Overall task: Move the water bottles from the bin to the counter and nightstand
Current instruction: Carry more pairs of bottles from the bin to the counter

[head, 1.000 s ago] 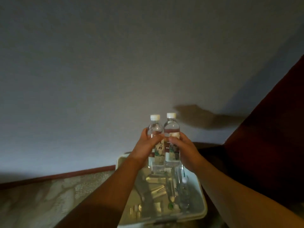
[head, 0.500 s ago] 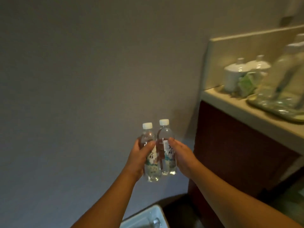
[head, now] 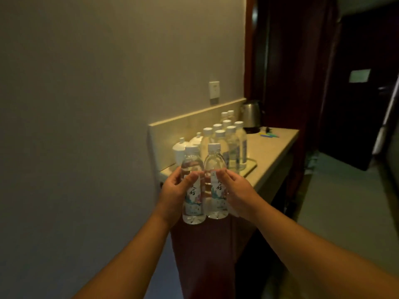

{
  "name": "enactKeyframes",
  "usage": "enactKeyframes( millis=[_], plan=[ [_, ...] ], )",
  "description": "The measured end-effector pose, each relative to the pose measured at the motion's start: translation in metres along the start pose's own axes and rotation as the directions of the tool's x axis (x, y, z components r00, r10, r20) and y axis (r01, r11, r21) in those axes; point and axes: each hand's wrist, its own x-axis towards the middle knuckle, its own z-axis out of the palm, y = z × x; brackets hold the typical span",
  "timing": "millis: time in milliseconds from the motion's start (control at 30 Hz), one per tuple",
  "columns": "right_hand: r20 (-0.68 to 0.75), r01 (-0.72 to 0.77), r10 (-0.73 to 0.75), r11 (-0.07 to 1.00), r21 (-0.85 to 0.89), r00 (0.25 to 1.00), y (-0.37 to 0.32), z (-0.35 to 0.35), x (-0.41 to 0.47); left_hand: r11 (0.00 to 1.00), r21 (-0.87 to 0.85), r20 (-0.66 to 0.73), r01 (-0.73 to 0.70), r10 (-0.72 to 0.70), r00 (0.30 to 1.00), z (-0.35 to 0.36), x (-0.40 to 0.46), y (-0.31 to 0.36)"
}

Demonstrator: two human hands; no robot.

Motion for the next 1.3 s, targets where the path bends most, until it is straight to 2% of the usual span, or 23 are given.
enactKeyframes(
  millis=[67, 200, 333, 600, 733, 967, 1133, 1300],
  plan=[
    [-0.036, 0.032, -0.033, 0.999, -0.029, 0.999, -0.020, -0.039, 0.004, 1.000, 0.008, 0.035, -0.021, 0.020, 0.999, 0.037, 0.021, -0.003],
    [-0.021, 0.076, -0.077, 0.996, -0.055, 0.997, -0.055, -0.118, 0.014, 0.998, 0.038, 0.059, -0.041, 0.038, 0.998, 0.119, 0.059, -0.008],
    [-0.010, 0.083, -0.084, 0.995, -0.045, 0.996, -0.082, -0.198, 0.034, 0.997, 0.055, 0.028, -0.046, 0.044, 0.999, 0.198, 0.102, -0.019],
    [-0.023, 0.071, -0.073, 0.995, -0.063, 0.997, -0.100, -0.315, 0.105, 0.998, 0.050, -0.058, -0.041, 0.044, 0.997, 0.295, 0.185, -0.057],
    [-0.009, 0.076, -0.076, 0.996, -0.050, 0.997, -0.094, -0.352, 0.160, 0.986, 0.157, -0.085, -0.063, 0.077, 0.993, 0.311, 0.233, -0.075],
    [0.084, 0.081, -0.075, 0.995, -0.061, 0.994, -0.070, -0.375, 0.263, 0.989, 0.144, -0.230, -0.030, 0.063, 0.971, 0.301, 0.320, -0.094],
    [0.119, 0.075, -0.072, 0.997, -0.023, 0.990, -0.052, -0.372, 0.322, 0.986, 0.167, -0.400, -0.025, 0.091, 0.912, 0.293, 0.356, -0.111],
    [0.215, 0.072, -0.055, 0.995, -0.072, 0.975, -0.030, -0.372, 0.367, 0.973, 0.226, -0.525, 0.040, 0.087, 0.847, 0.278, 0.374, -0.129]
  ],
)
